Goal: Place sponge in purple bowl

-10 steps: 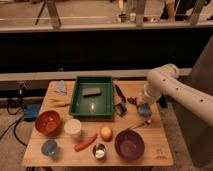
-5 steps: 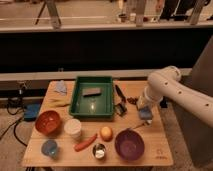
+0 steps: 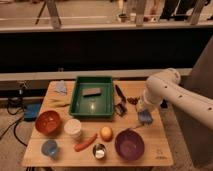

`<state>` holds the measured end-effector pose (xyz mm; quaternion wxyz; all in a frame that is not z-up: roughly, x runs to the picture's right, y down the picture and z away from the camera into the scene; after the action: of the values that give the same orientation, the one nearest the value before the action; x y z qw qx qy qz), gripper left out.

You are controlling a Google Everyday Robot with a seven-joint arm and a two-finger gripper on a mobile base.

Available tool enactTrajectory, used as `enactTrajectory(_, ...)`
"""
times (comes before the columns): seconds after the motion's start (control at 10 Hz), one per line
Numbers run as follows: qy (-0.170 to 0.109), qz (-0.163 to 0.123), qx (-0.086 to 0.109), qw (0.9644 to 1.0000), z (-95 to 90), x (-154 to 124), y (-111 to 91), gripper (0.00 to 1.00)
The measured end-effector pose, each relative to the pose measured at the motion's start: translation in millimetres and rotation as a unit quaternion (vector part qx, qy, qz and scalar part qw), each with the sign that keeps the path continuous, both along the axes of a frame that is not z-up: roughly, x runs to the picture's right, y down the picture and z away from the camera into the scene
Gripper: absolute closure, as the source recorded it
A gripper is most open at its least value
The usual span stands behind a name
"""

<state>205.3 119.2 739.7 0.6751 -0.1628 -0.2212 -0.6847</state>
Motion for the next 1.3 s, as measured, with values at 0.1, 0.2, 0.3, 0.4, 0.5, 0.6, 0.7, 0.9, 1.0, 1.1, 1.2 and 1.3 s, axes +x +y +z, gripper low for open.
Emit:
enactTrajectory(0.1, 0.0, -0.002, 0.0, 1.0, -4.6, -1, 3, 0.95)
enactTrajectory(0.2, -0.002, -0.004, 0.0, 1.0, -6.5, -3, 4, 0.95)
enactTrajectory(0.3, -0.004, -0.009, -0.001, 1.0, -11.5, -9, 9, 0.95)
enactTrajectory(0.4, -0.005, -0.011, -0.001, 0.9999, -17.1, -12, 13, 0.95)
enactTrajectory(0.5, -0.004, -0.013, -0.001, 0.9999, -22.7, -13, 18, 0.95)
enactTrajectory(0.6, -0.005, -0.015, -0.002, 0.9999, -27.2, -14, 21, 0.95)
enactTrajectory(0.7, -0.007, -0.017, -0.002, 0.9998, -29.9, -17, 23, 0.95)
enactTrajectory(0.9, -0.013, -0.029, -0.008, 0.9995, -39.2, -27, 33, 0.95)
enactTrajectory(1.0, -0.014, -0.032, -0.011, 0.9993, -43.4, -30, 38, 0.95)
enactTrajectory(1.1, -0.014, -0.034, -0.013, 0.9992, -45.1, -32, 41, 0.95)
enactTrajectory(1.2, -0.015, -0.037, -0.015, 0.9991, -47.0, -35, 44, 0.95)
enactTrajectory(1.3, -0.017, -0.038, -0.017, 0.999, -48.2, -37, 46, 0.95)
